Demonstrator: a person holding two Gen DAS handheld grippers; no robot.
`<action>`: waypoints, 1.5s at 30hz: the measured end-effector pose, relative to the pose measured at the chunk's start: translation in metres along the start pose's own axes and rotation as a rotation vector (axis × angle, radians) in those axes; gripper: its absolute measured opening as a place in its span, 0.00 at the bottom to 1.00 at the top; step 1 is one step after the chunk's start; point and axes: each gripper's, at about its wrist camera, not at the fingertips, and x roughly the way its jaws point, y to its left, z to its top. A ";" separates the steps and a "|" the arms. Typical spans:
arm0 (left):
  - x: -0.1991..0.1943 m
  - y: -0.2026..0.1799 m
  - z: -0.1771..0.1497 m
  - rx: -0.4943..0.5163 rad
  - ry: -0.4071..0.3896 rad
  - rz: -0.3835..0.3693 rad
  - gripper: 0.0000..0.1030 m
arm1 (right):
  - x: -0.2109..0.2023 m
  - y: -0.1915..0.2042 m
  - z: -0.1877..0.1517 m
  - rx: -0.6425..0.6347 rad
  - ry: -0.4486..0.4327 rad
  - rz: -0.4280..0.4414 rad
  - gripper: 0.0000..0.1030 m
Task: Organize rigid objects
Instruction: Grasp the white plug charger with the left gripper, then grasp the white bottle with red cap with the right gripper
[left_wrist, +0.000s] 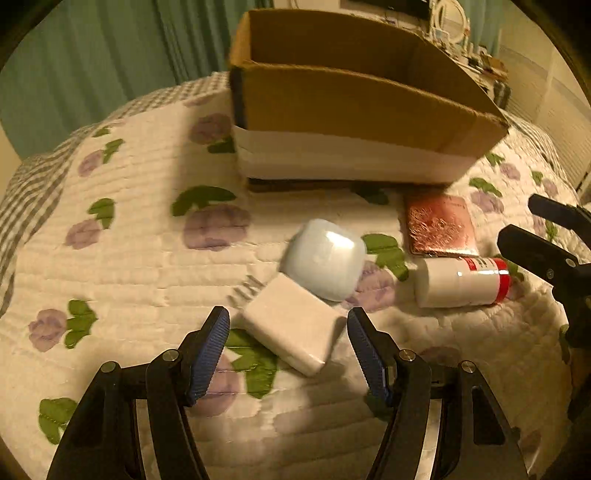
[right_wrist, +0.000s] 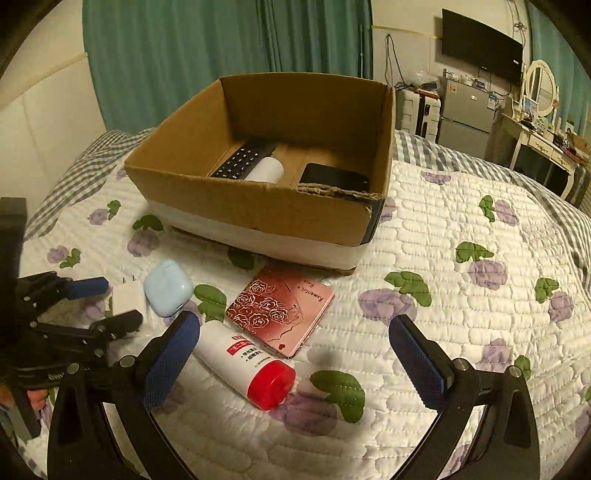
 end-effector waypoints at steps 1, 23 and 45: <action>0.005 -0.002 0.000 0.010 0.022 0.014 0.67 | 0.000 0.001 0.000 -0.001 0.001 0.000 1.00; -0.040 -0.002 0.005 -0.037 -0.121 -0.019 0.64 | 0.055 0.041 -0.018 -0.207 0.206 0.085 0.72; -0.066 -0.004 -0.004 -0.031 -0.170 -0.005 0.64 | 0.009 0.066 -0.023 -0.236 0.117 0.048 0.34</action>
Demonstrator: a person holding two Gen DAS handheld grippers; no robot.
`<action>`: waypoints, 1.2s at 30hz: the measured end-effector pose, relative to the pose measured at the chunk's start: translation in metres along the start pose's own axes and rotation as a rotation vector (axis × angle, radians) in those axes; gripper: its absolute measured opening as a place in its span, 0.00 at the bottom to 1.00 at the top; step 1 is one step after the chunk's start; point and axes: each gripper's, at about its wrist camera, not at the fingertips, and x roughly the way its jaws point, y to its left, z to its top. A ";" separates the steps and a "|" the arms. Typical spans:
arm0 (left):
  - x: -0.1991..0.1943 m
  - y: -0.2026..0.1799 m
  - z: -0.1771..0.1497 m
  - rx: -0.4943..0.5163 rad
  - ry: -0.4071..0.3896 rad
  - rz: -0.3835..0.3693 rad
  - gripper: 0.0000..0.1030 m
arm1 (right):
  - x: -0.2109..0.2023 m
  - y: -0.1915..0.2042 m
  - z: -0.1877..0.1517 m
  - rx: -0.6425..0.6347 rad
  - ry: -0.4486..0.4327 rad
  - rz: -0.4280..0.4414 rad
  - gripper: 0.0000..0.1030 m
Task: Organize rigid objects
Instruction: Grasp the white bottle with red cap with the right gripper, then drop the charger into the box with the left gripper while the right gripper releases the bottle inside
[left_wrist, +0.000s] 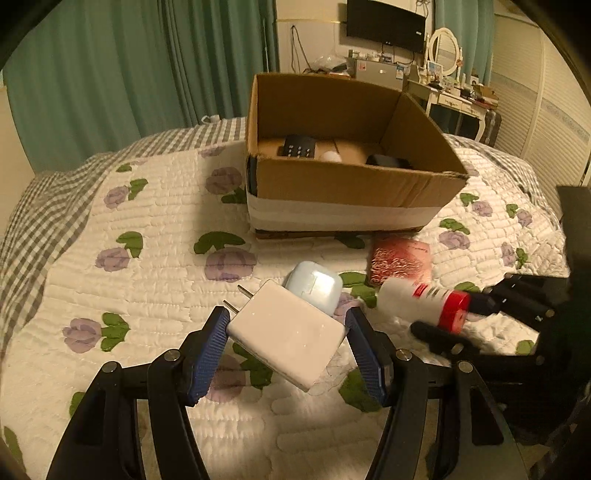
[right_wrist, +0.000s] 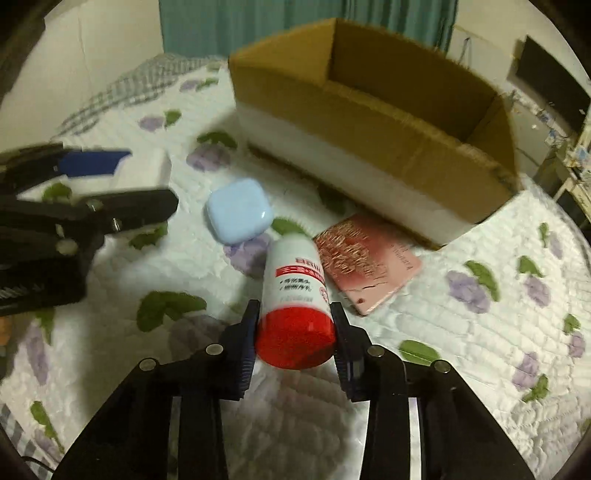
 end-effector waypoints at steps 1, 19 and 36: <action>-0.006 -0.001 0.000 -0.002 -0.008 0.000 0.64 | -0.005 -0.001 0.001 0.009 -0.014 -0.007 0.34; -0.067 -0.039 0.048 0.063 -0.143 -0.013 0.64 | -0.128 -0.046 0.022 0.136 -0.309 -0.049 0.34; 0.064 -0.075 0.152 0.285 -0.051 -0.022 0.64 | -0.084 -0.133 0.115 0.145 -0.371 -0.073 0.34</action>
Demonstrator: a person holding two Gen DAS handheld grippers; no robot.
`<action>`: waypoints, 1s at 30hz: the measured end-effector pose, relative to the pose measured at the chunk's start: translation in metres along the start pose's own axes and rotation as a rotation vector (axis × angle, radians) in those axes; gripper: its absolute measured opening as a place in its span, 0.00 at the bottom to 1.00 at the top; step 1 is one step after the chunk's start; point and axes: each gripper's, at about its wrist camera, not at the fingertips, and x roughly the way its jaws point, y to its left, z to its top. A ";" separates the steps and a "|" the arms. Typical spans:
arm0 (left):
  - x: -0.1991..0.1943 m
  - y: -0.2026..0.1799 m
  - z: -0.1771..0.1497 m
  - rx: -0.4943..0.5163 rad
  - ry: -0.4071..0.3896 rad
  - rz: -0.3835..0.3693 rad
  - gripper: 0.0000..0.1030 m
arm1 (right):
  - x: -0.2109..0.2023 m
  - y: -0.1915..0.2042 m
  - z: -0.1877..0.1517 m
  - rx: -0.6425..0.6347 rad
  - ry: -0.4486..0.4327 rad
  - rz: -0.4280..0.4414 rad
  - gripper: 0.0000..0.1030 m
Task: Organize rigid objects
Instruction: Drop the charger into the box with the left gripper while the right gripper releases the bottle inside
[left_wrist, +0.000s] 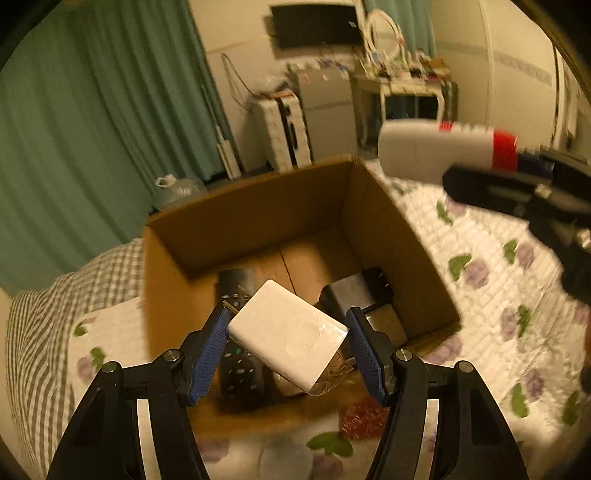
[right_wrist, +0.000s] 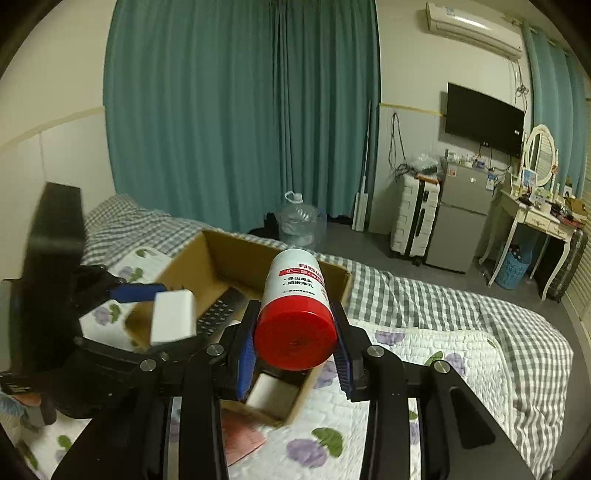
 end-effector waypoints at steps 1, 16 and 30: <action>0.012 -0.002 0.001 0.012 0.017 0.004 0.64 | 0.007 -0.003 -0.003 0.008 0.010 0.003 0.34; -0.014 0.026 0.006 -0.100 -0.021 0.089 0.67 | 0.028 -0.011 -0.012 0.035 0.053 0.033 0.34; 0.006 0.050 -0.003 -0.173 -0.003 0.132 0.67 | 0.117 0.006 0.000 -0.048 0.132 0.081 0.35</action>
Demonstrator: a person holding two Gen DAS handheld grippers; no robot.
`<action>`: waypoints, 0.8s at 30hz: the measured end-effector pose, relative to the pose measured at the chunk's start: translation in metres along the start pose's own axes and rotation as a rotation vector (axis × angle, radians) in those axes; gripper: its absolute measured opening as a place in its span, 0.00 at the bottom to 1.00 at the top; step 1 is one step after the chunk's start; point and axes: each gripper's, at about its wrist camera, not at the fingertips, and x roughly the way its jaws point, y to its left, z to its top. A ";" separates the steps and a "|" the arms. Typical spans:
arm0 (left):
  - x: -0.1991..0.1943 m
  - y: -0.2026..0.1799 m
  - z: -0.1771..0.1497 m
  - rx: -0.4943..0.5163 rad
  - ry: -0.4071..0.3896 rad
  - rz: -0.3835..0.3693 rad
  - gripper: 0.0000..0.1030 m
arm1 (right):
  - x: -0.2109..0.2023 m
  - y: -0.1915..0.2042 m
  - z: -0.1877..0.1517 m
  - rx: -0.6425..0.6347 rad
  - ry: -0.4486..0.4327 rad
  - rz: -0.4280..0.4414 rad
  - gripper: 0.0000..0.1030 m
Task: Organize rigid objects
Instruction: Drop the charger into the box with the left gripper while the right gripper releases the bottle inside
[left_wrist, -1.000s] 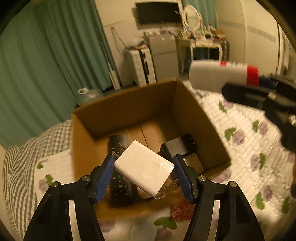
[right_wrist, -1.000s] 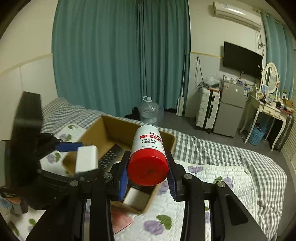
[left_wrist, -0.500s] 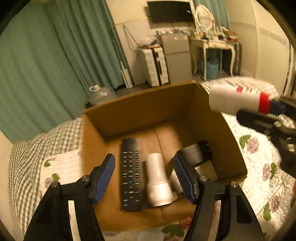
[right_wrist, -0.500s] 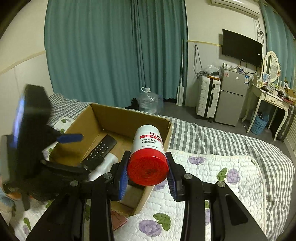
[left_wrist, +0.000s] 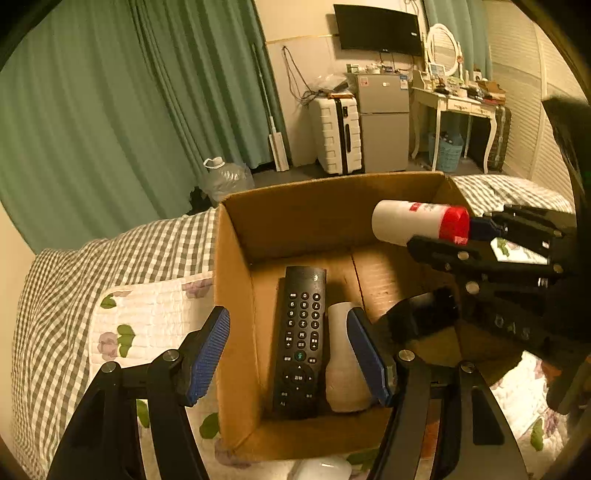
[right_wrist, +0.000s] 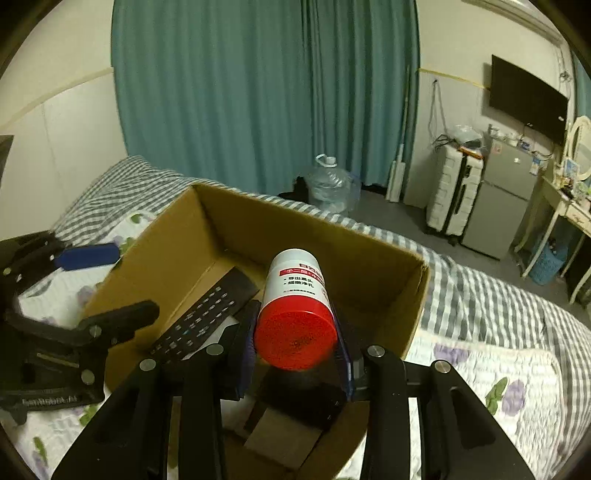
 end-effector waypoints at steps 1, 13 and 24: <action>0.001 -0.001 0.000 0.005 0.000 0.004 0.67 | 0.001 -0.002 0.000 0.006 -0.006 -0.010 0.38; -0.064 0.009 -0.012 -0.048 -0.056 -0.013 0.67 | -0.106 -0.004 -0.008 0.074 -0.161 -0.122 0.91; -0.141 0.011 -0.035 -0.042 -0.127 -0.030 0.67 | -0.199 0.042 -0.030 0.055 -0.165 -0.177 1.00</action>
